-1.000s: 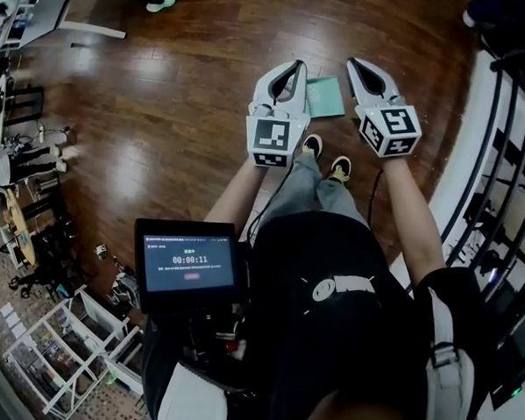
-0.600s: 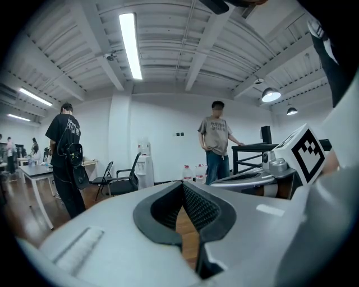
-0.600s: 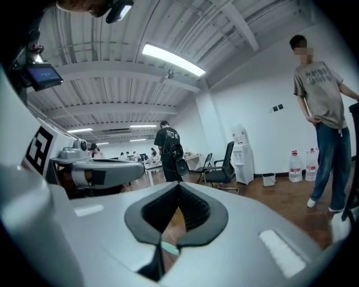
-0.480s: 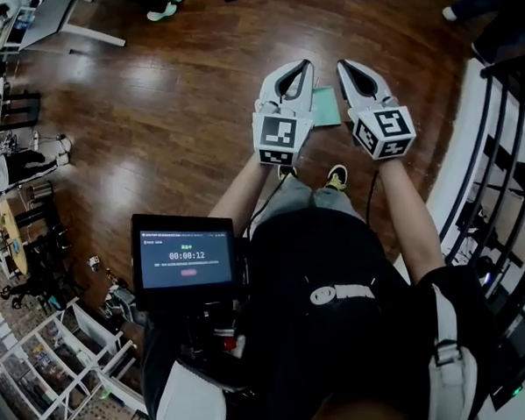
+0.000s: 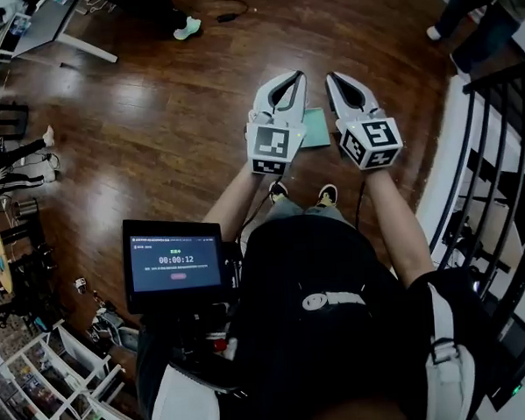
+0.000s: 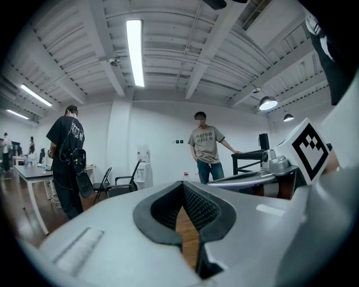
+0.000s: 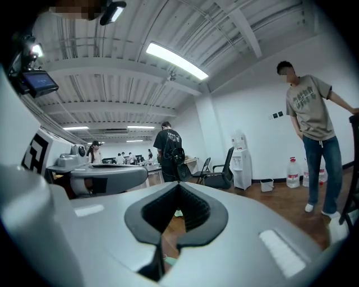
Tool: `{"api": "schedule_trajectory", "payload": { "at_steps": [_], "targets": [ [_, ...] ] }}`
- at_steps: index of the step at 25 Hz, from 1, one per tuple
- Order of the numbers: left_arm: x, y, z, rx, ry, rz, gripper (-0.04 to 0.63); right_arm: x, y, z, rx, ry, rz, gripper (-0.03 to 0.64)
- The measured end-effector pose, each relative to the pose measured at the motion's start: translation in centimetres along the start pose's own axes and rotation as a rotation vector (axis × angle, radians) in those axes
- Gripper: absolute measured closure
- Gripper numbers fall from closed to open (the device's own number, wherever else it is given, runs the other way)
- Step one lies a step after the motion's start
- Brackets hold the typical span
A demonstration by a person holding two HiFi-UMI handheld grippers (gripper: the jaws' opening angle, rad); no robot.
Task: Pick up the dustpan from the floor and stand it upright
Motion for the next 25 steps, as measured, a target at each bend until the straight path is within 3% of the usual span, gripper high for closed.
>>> {"api": "schedule_trajectory", "payload": {
  "at_steps": [25],
  "targets": [
    [-0.1,1.3,0.9,-0.027,-0.006,0.01,0.575,-0.5,-0.7,1.5,-0.015,-0.009,0.01,0.614]
  ]
}}
Point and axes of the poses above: the fingertips, and each gripper's own axes: z forward along the fingers, y to its left, x out of its underside, the point moved 4 cm from there along -z, backward along the fingers, and after that the axes turned 1 degree about -z, right-handed, at the moved point
